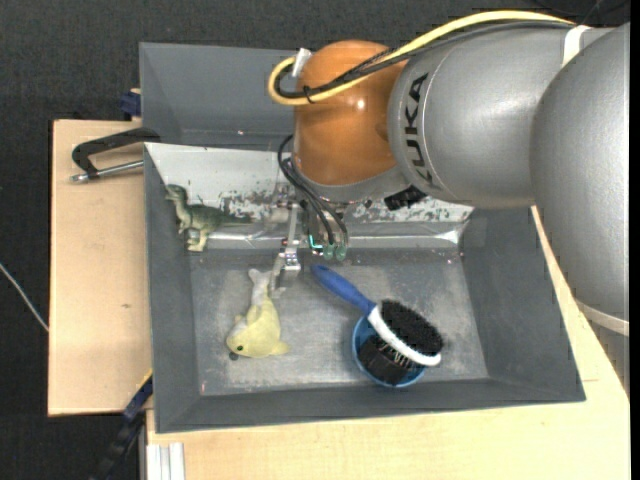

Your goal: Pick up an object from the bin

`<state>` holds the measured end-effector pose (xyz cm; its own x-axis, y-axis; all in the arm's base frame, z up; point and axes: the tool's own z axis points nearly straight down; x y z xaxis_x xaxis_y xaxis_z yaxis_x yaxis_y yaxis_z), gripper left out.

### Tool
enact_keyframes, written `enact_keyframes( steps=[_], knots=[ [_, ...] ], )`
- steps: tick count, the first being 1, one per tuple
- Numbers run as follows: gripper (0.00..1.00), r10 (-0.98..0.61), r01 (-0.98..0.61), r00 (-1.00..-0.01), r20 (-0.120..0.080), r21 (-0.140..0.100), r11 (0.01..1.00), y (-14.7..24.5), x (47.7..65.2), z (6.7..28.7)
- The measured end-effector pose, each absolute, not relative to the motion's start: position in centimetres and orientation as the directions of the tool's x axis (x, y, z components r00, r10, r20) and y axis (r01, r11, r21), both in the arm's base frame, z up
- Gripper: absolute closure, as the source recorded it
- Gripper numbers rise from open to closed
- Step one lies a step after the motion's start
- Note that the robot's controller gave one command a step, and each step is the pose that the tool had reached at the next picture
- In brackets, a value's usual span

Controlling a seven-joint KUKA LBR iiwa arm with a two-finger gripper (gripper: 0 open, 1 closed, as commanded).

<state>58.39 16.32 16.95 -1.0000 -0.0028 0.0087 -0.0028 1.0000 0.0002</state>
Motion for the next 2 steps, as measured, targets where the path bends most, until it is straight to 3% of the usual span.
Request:
enact_keyframes(
  steps=[1, 2],
  knots=[
    [1.00, 0.000, 0.000, -1.000, 0.000, 0.001, 1.000, 16.2, 58.6, 17.5],
    [1.00, -0.019, -0.019, -1.000, 0.003, 0.003, 1.000, 21.0, 56.1, 16.3]
  ],
)
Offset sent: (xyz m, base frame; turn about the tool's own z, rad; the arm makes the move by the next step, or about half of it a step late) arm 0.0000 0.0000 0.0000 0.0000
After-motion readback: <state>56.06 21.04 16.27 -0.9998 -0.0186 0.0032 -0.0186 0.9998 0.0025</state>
